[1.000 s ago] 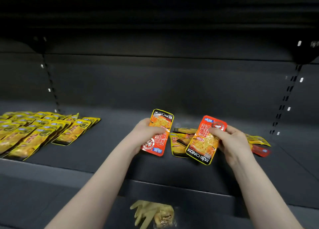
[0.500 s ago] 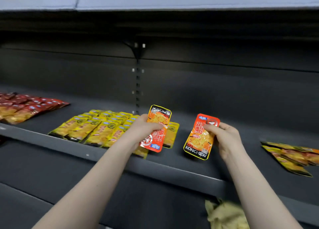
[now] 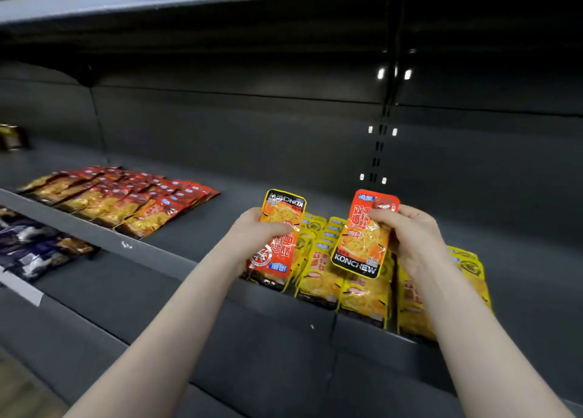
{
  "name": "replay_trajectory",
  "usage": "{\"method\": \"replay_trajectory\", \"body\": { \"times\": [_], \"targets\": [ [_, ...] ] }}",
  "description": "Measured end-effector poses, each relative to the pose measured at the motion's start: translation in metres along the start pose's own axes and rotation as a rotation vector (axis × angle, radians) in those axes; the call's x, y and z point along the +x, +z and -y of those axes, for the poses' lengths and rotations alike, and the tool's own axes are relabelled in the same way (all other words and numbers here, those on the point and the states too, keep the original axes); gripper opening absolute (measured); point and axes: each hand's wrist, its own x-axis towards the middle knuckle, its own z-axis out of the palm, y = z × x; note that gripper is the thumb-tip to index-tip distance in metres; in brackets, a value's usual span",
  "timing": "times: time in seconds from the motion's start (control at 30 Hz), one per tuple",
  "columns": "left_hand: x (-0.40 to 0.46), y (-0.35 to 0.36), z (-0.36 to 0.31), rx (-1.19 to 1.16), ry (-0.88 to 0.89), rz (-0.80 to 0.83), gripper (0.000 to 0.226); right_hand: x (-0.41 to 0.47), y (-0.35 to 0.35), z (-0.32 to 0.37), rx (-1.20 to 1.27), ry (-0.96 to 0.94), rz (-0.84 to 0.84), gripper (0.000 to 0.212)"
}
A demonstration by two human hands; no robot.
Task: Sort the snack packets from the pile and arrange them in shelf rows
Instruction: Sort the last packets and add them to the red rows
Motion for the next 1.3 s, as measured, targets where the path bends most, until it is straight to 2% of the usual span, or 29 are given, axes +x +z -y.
{"method": "replay_trajectory", "body": {
  "times": [0.13,0.4,0.6,0.83,0.93,1.13,1.3],
  "targets": [
    [0.039,-0.035,0.005,-0.003,-0.016,-0.009,0.034,0.029,0.044,-0.009,-0.014,-0.009,-0.001,0.016],
    [0.108,-0.117,0.008,0.012,0.003,-0.021,0.016,0.062,0.135,-0.021,-0.097,-0.002,-0.037,0.014],
    [0.158,-0.193,0.014,0.043,0.06,0.016,0.024,0.07,0.205,-0.042,-0.181,0.003,-0.117,0.01],
    [0.207,-0.298,0.026,0.026,0.105,0.12,0.011,0.091,0.298,-0.072,-0.2,0.064,-0.246,0.011],
    [0.224,-0.33,0.03,0.019,0.095,0.155,0.015,0.105,0.334,-0.083,-0.208,0.114,-0.253,0.01],
    [0.238,-0.36,0.041,-0.005,0.053,0.209,0.023,0.14,0.364,-0.107,-0.305,0.184,-0.269,0.015],
    [0.237,-0.365,0.045,-0.026,0.057,0.23,0.017,0.156,0.37,-0.122,-0.397,0.205,-0.276,0.019]
  ]
}}
